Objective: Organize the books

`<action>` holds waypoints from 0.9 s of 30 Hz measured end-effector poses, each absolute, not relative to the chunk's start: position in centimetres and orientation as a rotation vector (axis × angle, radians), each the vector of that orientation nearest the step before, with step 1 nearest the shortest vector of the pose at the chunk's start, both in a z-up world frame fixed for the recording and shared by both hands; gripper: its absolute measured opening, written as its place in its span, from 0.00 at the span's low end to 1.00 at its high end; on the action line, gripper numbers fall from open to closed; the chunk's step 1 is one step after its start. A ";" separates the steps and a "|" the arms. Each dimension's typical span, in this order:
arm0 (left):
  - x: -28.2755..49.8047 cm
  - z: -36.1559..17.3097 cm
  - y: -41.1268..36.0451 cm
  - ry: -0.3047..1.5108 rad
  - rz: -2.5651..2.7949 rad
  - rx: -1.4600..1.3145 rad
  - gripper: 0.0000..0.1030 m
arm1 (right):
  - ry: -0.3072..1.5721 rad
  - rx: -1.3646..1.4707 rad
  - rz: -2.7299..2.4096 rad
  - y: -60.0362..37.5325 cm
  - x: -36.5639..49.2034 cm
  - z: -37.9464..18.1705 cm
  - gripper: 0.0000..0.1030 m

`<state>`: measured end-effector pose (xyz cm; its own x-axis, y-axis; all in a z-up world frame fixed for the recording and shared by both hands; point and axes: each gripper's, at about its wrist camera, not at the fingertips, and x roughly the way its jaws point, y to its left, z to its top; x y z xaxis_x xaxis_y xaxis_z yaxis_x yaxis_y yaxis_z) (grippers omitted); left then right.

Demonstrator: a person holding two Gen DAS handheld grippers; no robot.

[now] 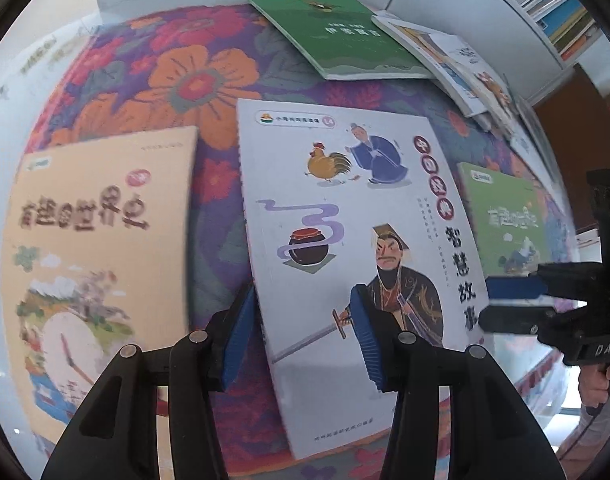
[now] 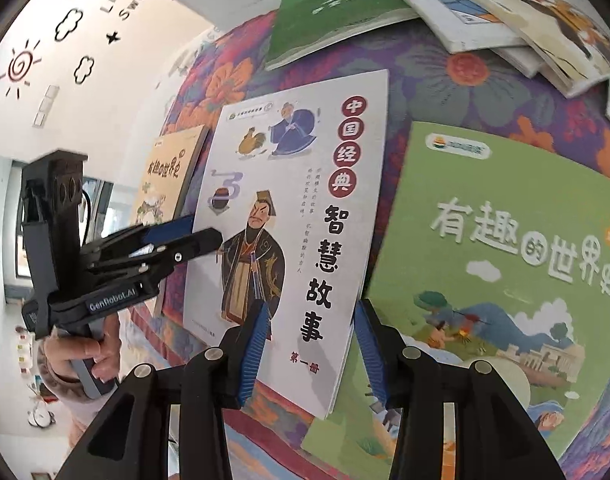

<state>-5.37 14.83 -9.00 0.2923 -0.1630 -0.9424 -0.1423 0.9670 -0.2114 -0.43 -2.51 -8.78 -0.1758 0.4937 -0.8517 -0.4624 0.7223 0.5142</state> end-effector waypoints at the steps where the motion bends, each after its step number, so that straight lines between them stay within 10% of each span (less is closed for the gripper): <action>1: -5.4 -9.0 15.0 1.275 -0.004 -0.269 0.44 | 1.543 0.031 0.841 -2.2 -0.5 -9.2 0.43; 18: -5.9 -9.8 15.0 1.218 -0.005 -0.252 0.44 | 1.481 0.181 0.873 -4.1 3.8 -11.1 0.13; 27: -5.8 -8.8 14.7 1.209 0.026 -0.249 0.44 | 1.420 0.107 0.845 -3.7 2.4 -10.0 0.14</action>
